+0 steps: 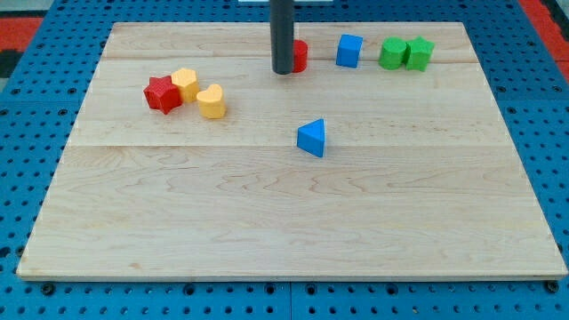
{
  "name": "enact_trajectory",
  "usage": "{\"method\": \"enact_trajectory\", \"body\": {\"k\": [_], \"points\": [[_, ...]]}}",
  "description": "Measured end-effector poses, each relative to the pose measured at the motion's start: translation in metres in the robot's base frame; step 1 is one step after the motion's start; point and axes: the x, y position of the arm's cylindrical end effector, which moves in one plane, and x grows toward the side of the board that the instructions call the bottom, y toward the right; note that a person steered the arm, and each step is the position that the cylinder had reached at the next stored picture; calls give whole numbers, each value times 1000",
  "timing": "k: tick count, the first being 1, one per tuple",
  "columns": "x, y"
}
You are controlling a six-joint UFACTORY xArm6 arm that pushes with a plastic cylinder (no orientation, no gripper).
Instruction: Move the yellow blocks left to the red circle
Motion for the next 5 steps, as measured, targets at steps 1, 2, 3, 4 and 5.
{"method": "enact_trajectory", "body": {"k": [1,2,3,4,5], "points": [[-10,8],[-8,8],[60,4],[83,-58],[92,-152]]}}
